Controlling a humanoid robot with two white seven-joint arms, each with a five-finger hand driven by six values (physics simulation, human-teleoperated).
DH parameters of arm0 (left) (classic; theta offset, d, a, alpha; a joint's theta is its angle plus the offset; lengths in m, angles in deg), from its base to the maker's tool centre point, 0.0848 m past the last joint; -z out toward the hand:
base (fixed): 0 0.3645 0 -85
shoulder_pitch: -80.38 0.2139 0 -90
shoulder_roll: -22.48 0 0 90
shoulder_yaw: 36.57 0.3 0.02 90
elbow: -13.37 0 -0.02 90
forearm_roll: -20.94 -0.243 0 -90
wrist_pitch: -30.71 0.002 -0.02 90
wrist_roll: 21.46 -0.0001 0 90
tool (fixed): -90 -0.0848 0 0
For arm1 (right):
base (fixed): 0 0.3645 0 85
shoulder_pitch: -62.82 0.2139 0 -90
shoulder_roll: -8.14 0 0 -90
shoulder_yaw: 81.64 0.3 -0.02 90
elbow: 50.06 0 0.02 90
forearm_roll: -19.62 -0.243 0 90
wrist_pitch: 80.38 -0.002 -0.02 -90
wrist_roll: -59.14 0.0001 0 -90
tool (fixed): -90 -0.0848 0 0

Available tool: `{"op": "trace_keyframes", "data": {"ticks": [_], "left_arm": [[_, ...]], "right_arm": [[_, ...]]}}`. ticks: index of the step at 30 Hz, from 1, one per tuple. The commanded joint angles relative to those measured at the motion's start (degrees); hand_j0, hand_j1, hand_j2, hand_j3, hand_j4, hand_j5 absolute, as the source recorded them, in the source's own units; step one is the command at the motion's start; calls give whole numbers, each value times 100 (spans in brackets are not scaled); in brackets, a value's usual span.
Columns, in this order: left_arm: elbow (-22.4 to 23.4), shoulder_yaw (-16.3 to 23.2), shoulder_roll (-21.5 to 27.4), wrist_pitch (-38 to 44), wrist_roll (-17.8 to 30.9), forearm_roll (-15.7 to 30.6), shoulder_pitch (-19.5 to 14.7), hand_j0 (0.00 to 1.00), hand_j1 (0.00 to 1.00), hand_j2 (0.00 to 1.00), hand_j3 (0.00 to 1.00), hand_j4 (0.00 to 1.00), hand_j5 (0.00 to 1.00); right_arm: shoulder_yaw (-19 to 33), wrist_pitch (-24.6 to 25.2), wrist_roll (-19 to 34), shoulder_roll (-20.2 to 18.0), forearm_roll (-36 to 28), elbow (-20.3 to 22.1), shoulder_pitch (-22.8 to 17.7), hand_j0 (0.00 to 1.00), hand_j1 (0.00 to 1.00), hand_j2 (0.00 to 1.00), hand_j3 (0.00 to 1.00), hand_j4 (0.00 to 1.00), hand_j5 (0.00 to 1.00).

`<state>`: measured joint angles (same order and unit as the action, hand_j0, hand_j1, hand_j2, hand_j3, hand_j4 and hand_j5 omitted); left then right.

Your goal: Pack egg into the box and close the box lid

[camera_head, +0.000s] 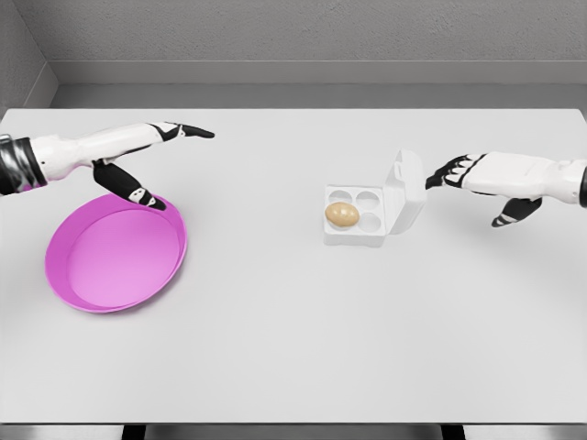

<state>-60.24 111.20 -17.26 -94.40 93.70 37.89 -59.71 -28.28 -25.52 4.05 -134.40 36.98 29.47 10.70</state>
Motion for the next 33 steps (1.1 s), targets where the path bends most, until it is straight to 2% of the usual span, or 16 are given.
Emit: {"op": "trace_keyframes", "data": {"ticks": [1,9,19,21,27,32,33], "left_arm": [[-13,-21,27,11,-2,45,0,100,100,100,100,100,100],[-22,-21,27,11,-2,37,0,100,100,100,100,100,100],[-22,-30,27,11,-11,37,0,100,100,100,100,100,100],[-22,-30,27,11,-11,45,0,100,100,100,100,100,100],[-13,-30,27,11,-11,37,-9,100,100,100,100,100,100],[-13,-30,27,11,-28,2,0,100,100,100,100,100,100],[-13,-30,27,11,-20,-16,0,100,100,100,100,100,100]], "right_arm": [[-1,15,-2,-19,-110,54,-9,100,100,100,100,100,100],[-10,15,-2,-37,-189,274,-9,100,100,100,100,100,100],[-37,15,-2,-2,-198,854,-193,100,100,100,100,100,100],[-124,15,7,42,-198,1109,-202,100,100,100,100,100,100],[-212,15,9,130,-189,1258,-228,100,100,100,100,100,100],[-28,15,9,-133,-391,1223,-228,100,100,100,100,100,100],[7,15,9,-309,-523,1196,-202,100,100,100,100,100,100]]}}
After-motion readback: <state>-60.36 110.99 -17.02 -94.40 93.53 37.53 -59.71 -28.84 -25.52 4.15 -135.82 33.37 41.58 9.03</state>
